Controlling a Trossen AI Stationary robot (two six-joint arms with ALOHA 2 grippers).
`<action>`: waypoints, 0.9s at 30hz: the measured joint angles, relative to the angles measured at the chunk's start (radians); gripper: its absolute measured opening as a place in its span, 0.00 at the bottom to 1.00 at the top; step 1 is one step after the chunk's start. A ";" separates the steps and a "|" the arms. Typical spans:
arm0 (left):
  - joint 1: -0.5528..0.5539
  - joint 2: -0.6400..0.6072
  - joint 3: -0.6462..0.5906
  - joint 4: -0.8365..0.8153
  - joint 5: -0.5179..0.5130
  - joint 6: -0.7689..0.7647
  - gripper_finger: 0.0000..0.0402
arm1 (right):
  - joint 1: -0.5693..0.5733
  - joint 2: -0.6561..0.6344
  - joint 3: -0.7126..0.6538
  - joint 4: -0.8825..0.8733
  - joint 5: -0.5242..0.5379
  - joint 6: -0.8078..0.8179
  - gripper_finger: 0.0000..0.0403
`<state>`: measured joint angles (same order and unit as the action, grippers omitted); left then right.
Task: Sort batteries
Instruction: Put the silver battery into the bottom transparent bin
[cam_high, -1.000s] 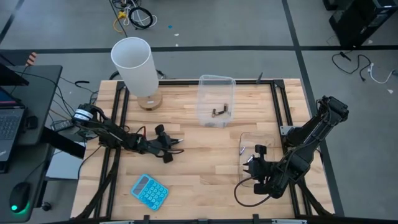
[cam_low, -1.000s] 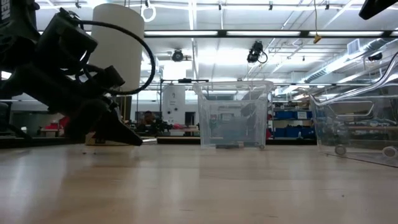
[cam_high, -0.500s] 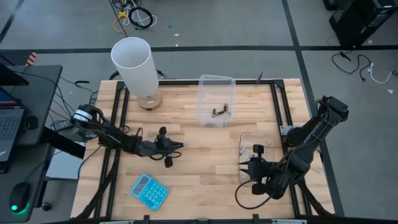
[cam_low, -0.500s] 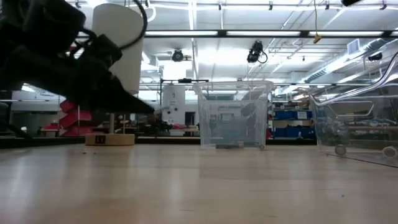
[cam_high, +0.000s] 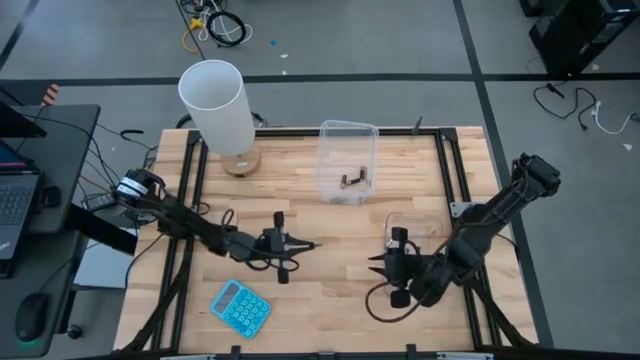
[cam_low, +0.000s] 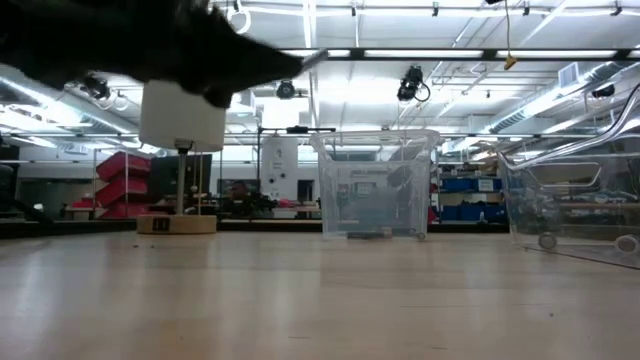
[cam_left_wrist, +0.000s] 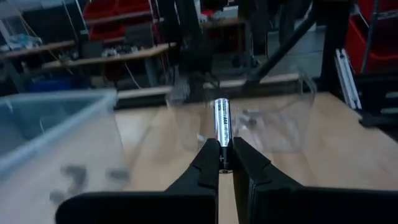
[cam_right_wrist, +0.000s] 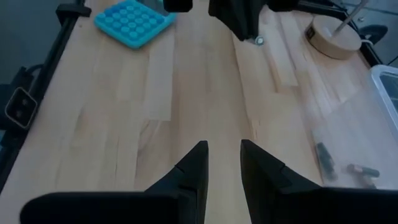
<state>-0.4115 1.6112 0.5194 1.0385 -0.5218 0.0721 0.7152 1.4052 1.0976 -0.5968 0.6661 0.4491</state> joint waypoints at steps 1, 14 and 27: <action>-0.001 0.000 0.021 -0.009 -0.001 0.015 0.03 | -0.007 0.000 -0.006 0.026 -0.001 -0.009 0.20; -0.001 0.123 0.293 -0.202 -0.041 0.209 0.03 | -0.071 0.000 -0.065 0.224 0.030 -0.164 0.26; 0.004 0.213 0.428 -0.193 -0.045 0.321 0.03 | -0.093 0.000 -0.065 0.246 0.030 -0.198 0.35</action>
<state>-0.4076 1.8244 0.9473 0.8453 -0.5663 0.3931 0.6224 1.4048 1.0325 -0.3509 0.6956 0.2508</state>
